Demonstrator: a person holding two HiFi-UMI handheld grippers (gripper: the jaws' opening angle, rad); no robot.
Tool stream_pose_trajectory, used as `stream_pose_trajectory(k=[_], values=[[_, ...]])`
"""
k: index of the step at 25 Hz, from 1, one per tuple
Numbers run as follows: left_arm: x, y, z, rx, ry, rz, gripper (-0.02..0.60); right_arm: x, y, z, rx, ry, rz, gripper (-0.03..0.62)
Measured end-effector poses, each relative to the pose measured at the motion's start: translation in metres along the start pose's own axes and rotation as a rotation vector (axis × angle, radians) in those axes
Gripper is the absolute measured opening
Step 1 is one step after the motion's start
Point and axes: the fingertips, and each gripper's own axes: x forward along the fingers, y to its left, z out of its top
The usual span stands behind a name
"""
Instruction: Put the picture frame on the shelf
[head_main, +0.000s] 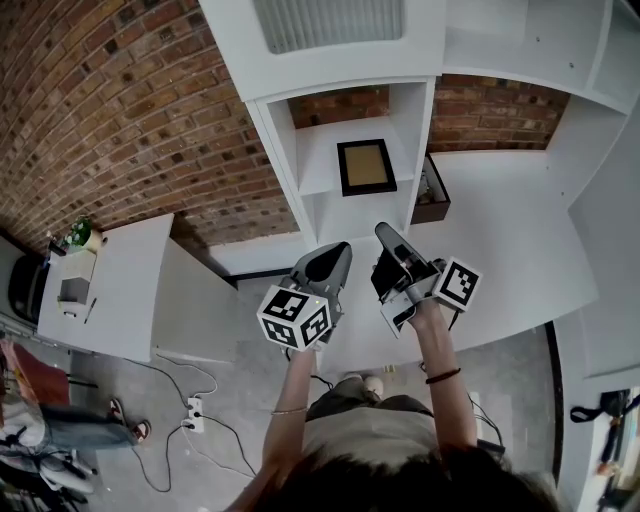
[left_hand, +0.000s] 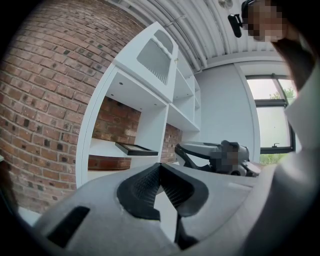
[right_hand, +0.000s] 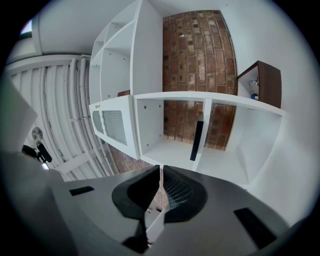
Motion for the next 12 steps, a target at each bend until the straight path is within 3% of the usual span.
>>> stream_pose_trajectory(k=[12], values=[[-0.01, -0.012, 0.0, 0.015, -0.016, -0.002, 0.011, -0.014, 0.013, -0.007, -0.012, 0.006, 0.068, 0.011]])
